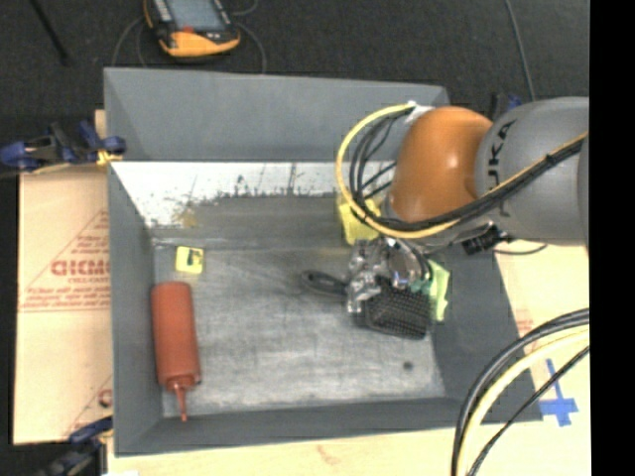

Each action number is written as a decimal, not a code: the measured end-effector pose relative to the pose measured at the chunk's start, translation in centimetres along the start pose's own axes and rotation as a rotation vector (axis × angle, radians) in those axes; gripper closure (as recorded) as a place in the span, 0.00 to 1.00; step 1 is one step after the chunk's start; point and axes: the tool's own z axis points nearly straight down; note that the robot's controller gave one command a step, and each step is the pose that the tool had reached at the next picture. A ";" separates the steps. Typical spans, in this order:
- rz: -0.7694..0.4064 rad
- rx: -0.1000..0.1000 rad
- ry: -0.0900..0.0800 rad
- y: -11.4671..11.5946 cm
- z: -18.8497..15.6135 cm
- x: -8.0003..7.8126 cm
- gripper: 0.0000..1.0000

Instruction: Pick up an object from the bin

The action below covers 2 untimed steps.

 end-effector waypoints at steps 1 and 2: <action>-0.403 -0.039 -0.016 -4.9 -4.6 2.1 1.00; -0.401 -0.039 -0.016 -4.9 -4.6 2.1 1.00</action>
Offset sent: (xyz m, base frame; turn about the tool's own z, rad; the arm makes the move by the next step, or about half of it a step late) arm 0.0000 0.0000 0.0000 0.0000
